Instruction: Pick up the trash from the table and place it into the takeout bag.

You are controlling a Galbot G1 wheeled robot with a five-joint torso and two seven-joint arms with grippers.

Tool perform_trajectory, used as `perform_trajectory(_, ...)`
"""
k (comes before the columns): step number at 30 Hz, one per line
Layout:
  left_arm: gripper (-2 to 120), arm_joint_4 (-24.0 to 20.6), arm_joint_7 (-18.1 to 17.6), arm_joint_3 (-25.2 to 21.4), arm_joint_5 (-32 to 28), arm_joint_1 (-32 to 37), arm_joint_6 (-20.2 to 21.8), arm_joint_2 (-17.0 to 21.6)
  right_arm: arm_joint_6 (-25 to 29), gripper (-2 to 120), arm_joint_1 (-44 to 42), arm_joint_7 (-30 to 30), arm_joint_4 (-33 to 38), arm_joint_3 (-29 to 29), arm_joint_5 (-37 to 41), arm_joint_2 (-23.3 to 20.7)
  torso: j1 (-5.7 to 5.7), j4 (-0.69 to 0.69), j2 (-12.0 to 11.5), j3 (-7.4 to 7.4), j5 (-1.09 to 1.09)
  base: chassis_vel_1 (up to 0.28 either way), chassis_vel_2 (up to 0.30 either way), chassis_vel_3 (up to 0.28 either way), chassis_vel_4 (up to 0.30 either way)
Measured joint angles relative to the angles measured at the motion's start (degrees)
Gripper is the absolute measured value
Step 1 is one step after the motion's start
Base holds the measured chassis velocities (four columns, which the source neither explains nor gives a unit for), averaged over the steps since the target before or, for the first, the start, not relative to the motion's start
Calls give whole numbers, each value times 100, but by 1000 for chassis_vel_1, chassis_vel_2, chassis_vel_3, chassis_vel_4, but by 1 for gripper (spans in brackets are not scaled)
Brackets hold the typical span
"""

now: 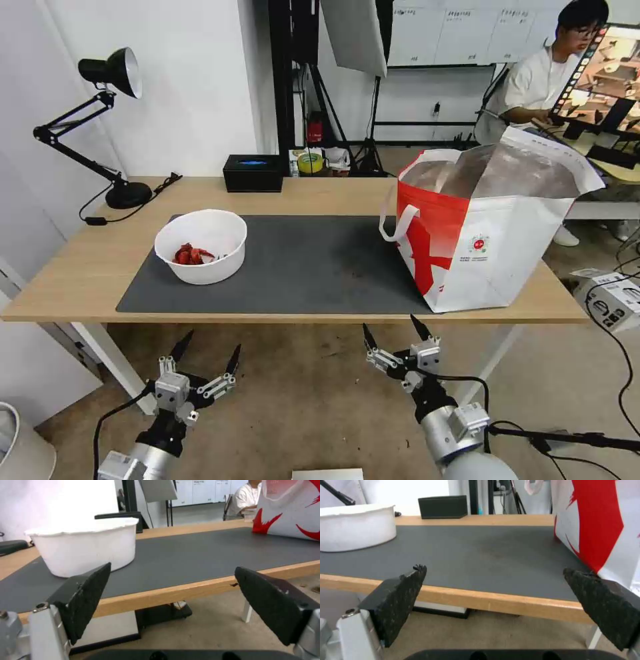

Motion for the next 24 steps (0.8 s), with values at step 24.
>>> perform_trajectory(24, 100, -150, -588, -571, -1427, -852, 909, 1260, -73, 100, -20, 50, -73, -18, -59, 93, 0, 0, -1, 1, 0, 0, 0, 0, 0)
